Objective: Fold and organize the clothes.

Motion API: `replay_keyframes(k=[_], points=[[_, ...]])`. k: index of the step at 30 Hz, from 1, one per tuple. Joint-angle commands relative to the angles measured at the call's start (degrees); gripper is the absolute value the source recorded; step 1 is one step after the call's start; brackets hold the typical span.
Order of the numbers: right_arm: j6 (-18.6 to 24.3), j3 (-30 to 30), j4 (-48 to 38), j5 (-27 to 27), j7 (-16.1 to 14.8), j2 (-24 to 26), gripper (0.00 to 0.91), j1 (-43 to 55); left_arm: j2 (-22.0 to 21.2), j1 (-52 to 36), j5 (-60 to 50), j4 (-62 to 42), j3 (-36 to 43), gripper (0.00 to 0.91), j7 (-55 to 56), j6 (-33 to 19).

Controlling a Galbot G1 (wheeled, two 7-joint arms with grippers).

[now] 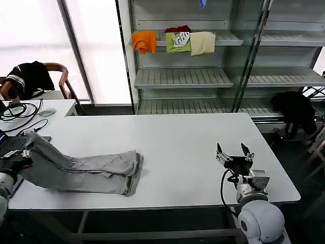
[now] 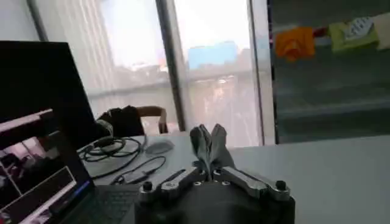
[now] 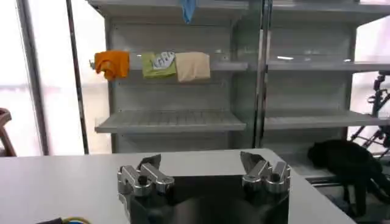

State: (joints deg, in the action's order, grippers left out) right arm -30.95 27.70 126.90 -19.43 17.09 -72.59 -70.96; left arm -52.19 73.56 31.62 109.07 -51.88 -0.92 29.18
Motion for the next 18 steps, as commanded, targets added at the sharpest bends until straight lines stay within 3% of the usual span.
replay_keyframes(k=[1, 18], points=[[0.74, 2.11, 0.95, 0.27, -0.05, -0.12, 0.907, -4.06, -3.64, -2.35, -3.89, 5.04, 18.27, 0.01, 1.37, 1.04], [1.53, 5.14, 4.3, 0.95, 0.02, -1.76, 0.907, -10.15, -5.66, -4.77, -5.74, 8.52, 30.02, 0.01, 2.37, 2.87]])
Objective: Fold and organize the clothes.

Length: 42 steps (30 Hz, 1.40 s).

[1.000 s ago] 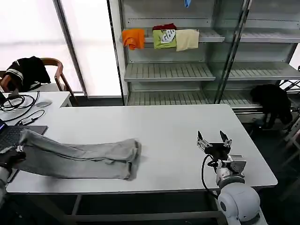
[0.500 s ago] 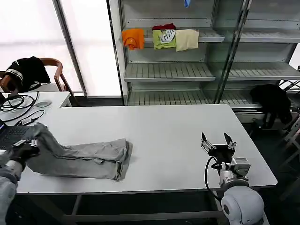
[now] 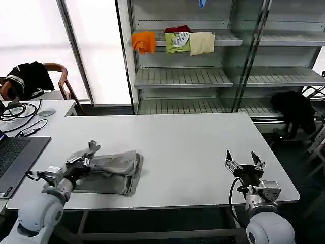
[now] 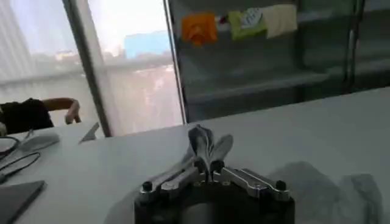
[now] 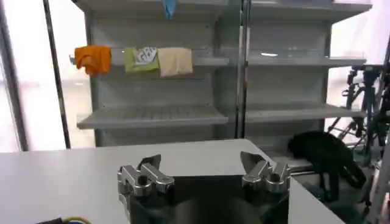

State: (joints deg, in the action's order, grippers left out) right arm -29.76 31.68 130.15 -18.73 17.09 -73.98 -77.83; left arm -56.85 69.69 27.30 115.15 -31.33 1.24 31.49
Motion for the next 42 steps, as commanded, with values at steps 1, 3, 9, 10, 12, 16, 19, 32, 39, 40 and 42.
replay_keyframes(k=[1, 3, 9, 10, 12, 16, 19, 32, 39, 40, 42], points=[[0.44, 1.32, 1.05, 0.24, 0.09, -0.41, 0.907, -3.51, -1.07, -0.85, -1.54, 2.73, 9.78, 0.01, 0.21, 0.59], [0.64, 1.44, 1.08, 0.34, 0.06, -0.49, 0.907, -4.03, -1.21, -1.04, -1.64, 3.47, 10.48, 0.01, 0.24, 0.78], [1.32, 1.29, 1.3, 0.74, -0.02, -1.11, 0.907, -5.35, -1.45, -3.24, -1.58, 2.63, 12.32, 0.01, 0.49, 1.51], [1.38, 1.17, 1.21, 0.94, -0.01, -1.21, 0.907, -5.46, -1.47, -3.44, -1.57, 2.54, 12.42, 0.01, 0.54, 1.51], [1.6, 1.03, 1.0, 1.24, -0.05, -1.34, 0.907, -5.56, -1.63, -3.86, -1.57, 2.36, 12.98, 0.01, 0.58, 1.53], [2.02, 0.6, 0.62, 1.81, -0.08, -1.48, 0.907, -5.78, -2.74, -4.43, -2.11, 1.13, 13.99, 0.01, 0.54, 1.52], [2.11, 0.19, 0.51, 2.13, -0.14, -1.74, 0.907, -5.78, -3.91, -5.61, -2.41, -1.19, 14.68, 0.01, 0.44, 1.5], [2.57, -0.77, -1.89, 2.66, -0.14, -1.84, 0.907, -4.43, -9.08, -6.04, -2.29, -5.63, 16.17, 0.02, 0.54, 0.68], [2.72, -1.44, -3.07, 2.81, -0.12, -1.74, 0.907, -3.35, -10.36, -5.68, -0.59, -5.6, 16.59, 0.907, 1.62, -0.21], [2.71, -1.52, -3.16, 2.81, -0.1, -1.71, 0.907, -3.16, -10.64, -5.55, 0.99, -5.29, 16.77, 0.907, 2.04, -0.47], [2.66, -1.67, -3.3, 2.8, -0.04, -1.65, 0.907, -2.72, -11.0, -5.13, 7.79, -3.35, 17.12, 0.907, 2.86, 0.01]])
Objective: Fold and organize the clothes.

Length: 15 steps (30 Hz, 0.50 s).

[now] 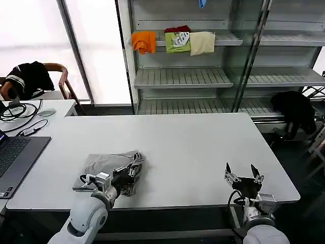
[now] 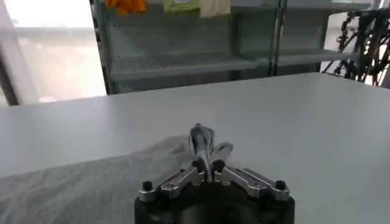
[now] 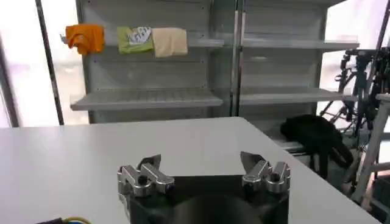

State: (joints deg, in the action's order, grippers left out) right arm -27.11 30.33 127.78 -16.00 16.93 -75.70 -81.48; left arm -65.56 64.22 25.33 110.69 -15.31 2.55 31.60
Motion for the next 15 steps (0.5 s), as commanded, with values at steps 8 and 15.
replay_keyframes(k=[8, 15], points=[[-0.37, -1.2, -1.78, 0.08, 0.58, 0.18, 0.907, 2.89, -4.0, 1.47, 26.36, 10.03, 1.41, 0.907, 6.21, 1.46], [-0.24, -2.38, -2.22, 0.05, 0.37, 0.53, 0.907, 3.84, -0.3, 1.31, 25.51, 11.34, -6.11, 0.907, 7.31, 1.4]])
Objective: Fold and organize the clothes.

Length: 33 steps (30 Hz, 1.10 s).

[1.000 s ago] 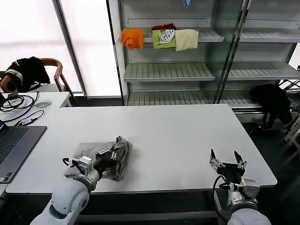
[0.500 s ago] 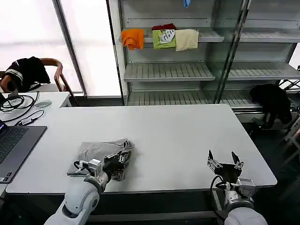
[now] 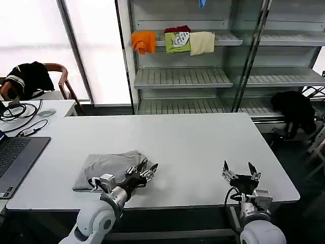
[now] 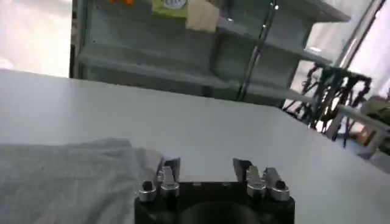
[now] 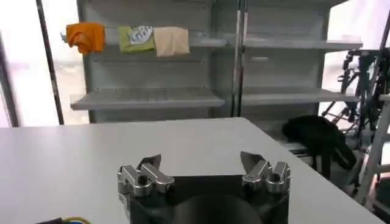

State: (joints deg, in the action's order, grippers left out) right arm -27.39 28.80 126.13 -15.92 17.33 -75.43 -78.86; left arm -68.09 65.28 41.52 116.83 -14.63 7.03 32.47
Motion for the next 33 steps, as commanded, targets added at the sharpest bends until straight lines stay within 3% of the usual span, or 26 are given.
replay_keyframes(k=[1, 8, 14, 33], points=[[0.04, -1.02, -0.66, -0.05, -0.03, 0.42, 0.907, 1.44, 3.16, 0.25, 9.4, 5.24, -8.34, 0.907, 2.82, 0.52], [0.12, -1.75, -1.04, -0.75, -0.07, 1.55, 0.907, 2.85, 10.08, 1.19, 13.64, 0.6, -22.4, 0.907, 2.56, 0.54], [0.26, -2.58, -1.92, -1.49, -0.04, 2.23, 0.907, 4.18, 12.01, 4.3, 13.08, -7.24, -29.15, 0.907, 1.02, -0.24], [-0.02, -3.85, -2.45, -0.59, -0.01, 1.46, 0.907, 4.57, 10.05, 6.5, 8.73, -12.93, -27.52, 0.907, -3.11, -1.99]])
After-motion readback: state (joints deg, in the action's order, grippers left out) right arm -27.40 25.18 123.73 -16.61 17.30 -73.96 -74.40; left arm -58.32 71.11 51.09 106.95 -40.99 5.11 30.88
